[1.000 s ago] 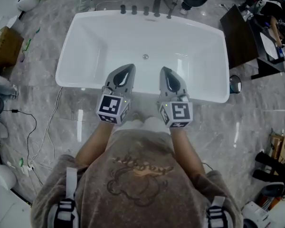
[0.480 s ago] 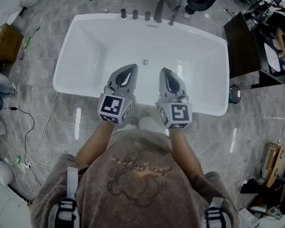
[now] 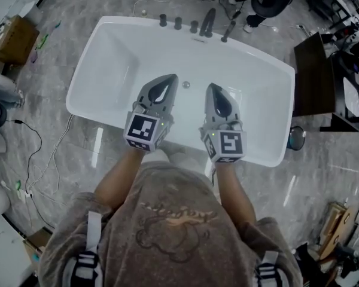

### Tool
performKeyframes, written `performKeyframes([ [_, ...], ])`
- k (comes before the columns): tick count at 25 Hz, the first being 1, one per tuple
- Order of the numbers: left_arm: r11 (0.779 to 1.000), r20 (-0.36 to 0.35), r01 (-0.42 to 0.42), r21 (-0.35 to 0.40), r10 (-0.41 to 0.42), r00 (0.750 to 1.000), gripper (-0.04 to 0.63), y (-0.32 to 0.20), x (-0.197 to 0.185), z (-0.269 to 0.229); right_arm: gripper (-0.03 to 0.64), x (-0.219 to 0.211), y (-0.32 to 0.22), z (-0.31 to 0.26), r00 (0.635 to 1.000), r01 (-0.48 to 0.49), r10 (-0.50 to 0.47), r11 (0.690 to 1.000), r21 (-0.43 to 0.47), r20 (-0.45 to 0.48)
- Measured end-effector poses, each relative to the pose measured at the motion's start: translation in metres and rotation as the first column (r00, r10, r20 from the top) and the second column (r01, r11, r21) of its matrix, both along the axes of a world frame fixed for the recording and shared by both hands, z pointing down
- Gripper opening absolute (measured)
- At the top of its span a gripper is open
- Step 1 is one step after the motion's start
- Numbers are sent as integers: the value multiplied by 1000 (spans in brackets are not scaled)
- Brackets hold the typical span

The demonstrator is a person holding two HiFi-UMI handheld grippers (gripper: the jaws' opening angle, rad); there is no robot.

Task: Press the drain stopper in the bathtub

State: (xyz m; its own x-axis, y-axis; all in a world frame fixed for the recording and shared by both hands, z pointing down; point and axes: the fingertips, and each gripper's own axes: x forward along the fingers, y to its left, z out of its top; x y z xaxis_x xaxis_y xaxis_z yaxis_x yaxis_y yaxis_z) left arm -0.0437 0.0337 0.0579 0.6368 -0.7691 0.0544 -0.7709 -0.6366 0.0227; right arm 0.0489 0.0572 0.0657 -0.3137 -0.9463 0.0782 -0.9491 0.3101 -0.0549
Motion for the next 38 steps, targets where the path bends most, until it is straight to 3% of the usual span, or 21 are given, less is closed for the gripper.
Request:
performKeyframes([
  [20, 997, 20, -69, -40, 70, 997, 2, -104, 11, 46, 3, -5, -100, 54, 999, -10, 11, 999, -32, 34],
  [38, 995, 9, -44, -88, 45, 999, 1, -190, 17, 191, 3, 7, -181, 189, 999, -30, 32, 998, -49, 27],
])
